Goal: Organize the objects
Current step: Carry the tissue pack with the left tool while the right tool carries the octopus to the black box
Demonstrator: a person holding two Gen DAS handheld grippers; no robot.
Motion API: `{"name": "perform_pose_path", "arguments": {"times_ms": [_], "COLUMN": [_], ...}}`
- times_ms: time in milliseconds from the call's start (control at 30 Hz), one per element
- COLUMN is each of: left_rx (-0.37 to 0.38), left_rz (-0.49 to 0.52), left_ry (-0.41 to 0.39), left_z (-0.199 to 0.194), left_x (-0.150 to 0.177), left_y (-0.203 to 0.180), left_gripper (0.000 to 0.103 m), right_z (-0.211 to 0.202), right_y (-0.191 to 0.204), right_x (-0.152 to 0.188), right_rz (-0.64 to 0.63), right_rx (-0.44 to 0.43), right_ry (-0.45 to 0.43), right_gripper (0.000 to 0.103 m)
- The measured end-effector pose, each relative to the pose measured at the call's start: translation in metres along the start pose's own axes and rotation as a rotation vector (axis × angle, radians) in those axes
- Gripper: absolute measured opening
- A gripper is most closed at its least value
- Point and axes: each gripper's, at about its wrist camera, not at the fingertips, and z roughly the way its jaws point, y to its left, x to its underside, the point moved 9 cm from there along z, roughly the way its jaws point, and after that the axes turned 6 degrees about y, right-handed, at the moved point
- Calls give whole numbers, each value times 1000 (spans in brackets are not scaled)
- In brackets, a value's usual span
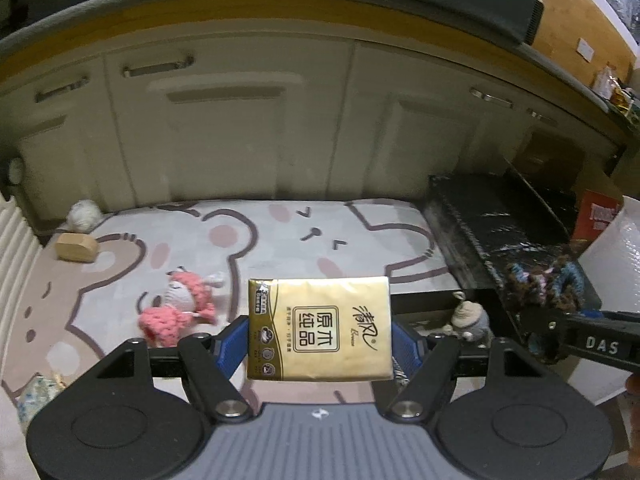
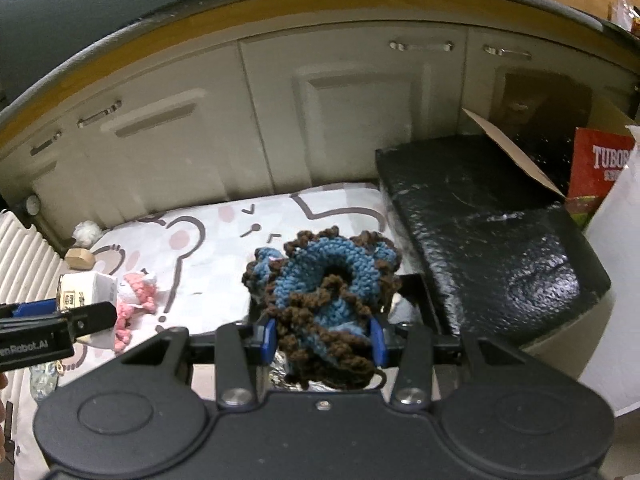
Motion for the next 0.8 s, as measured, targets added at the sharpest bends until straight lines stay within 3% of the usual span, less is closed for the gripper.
{"name": "perform_pose_path", "arguments": {"times_ms": [333,600,800], "left_rx": [81,206,245], "left_rz": [45,32,29], "left_ry": [49,186,251], "left_z": [20,50,68], "left_x": [7,31,45], "left_y": [-39,-76,-96], "left_gripper": [73,73,73], "right_z": [27,49,65], "right_y": [-34,-56,-63], "right_x": [17,28,36], "right_rz": [27,60,61], "right_rx": [23,23,17], "right_ry": [104,181,235], "right_gripper": [45,45,46]}}
